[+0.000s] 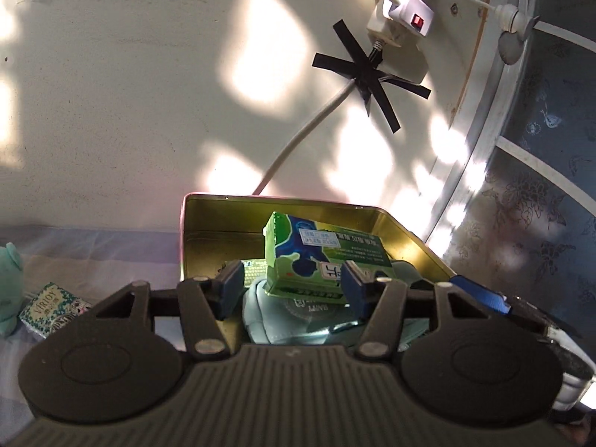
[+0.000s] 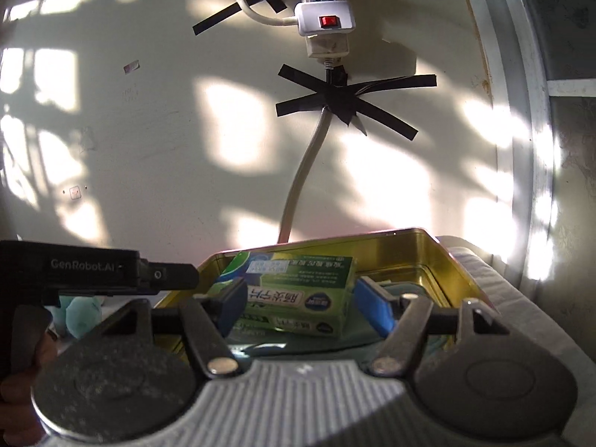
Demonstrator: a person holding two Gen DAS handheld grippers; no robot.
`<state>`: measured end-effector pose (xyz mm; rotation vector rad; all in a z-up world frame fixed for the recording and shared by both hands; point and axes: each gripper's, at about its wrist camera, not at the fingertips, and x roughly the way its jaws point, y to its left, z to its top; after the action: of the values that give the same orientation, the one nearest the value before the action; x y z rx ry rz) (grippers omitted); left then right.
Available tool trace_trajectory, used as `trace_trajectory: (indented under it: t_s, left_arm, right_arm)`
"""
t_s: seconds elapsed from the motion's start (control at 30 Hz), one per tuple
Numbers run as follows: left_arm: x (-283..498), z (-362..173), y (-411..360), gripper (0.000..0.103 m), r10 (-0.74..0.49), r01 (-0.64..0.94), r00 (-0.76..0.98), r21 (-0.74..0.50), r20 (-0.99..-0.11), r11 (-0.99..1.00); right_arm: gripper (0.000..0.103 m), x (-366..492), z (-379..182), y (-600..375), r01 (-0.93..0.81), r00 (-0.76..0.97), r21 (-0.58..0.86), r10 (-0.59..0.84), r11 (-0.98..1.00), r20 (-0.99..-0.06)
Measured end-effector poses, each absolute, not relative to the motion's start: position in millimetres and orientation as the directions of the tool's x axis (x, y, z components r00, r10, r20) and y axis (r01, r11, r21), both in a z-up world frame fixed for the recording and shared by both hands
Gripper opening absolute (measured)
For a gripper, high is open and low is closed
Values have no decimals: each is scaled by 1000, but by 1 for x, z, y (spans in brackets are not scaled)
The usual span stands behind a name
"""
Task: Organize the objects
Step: 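Place the green medicine box on the pouch in the tin and release, then grasp the magenta wallet with the right gripper and lift it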
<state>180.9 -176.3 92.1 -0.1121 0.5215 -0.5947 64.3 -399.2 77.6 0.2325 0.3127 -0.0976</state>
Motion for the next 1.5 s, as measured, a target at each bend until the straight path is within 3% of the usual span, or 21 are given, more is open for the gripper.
trace_trajectory:
  t_s: [0.2,0.37,0.87,1.3,1.5]
  left_arm:
    - [105,90,-145,63,-550,542,740,-141,-388,829]
    - [67,67,-120,64,-485,495,770,-90,-414,864]
    - [41,19,-58,64,-278,322,815,-2,-508,947]
    - [55,8,22,66,-169,210,833,19,-527,977]
    - [76,8,88,68,-45,92,853,65,-520,994]
  right_arm:
    - [66,11,79,-351,125,973,268,-65,955,-223]
    - [66,-25,65,-318,142,974,300,-78,943,-214]
    - [66,-60,39,-249,121,942,230,-38,966,-334]
    - [66,-17,32,-189,-24,899,197,108,980,-424]
    - [66,23,29,-152,-142,850,199,222,970,-478]
